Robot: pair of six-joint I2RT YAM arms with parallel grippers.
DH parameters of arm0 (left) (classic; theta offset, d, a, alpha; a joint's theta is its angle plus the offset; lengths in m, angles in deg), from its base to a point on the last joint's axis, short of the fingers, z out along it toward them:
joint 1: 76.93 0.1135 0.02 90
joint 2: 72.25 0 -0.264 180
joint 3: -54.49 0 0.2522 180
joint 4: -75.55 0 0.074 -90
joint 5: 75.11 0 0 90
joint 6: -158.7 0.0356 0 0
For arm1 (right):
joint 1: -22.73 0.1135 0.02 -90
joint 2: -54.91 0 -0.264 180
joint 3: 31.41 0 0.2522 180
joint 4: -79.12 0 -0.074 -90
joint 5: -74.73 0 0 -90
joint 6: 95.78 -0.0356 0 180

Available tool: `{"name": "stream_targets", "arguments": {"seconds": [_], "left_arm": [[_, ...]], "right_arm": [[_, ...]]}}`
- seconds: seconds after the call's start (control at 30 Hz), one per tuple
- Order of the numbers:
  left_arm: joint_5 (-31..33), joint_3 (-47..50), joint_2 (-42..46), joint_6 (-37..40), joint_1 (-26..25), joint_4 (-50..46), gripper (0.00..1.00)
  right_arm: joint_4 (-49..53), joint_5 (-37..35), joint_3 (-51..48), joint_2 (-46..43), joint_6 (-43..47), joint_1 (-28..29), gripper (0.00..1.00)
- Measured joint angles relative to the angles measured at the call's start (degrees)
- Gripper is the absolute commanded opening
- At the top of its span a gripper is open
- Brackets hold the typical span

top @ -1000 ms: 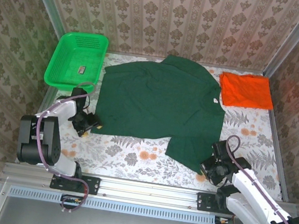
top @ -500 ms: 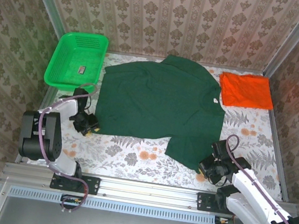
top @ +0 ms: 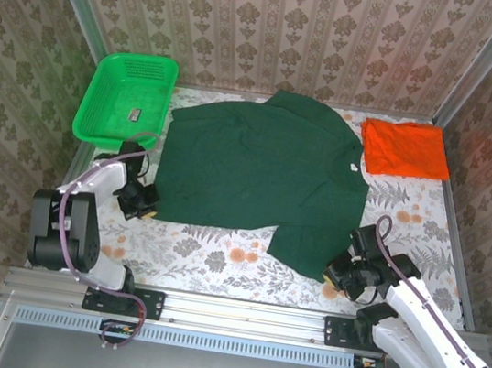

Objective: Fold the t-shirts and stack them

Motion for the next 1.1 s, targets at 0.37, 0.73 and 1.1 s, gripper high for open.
{"name": "stream_targets", "arguments": {"seconds": [0.37,0.73,1.1], "left_arm": [[0.8,4.8,11.9,-5.8,-1.5,-6.0,0.00],[1.2,4.9,20.0,-12.6,-1.5,-11.1,0.00],[0.8,-4.2,12.0,-11.5,-0.7,-11.6,0.00]], "right_arm": [[16.3,1.5,6.6,-9.3,0.0,1.5,0.00],[25.2,-0.6,10.6,-14.5,-1.8,1.5,0.00],[8.2,-2.7,24.3,16.2,5.2,0.9,0.00]]}}
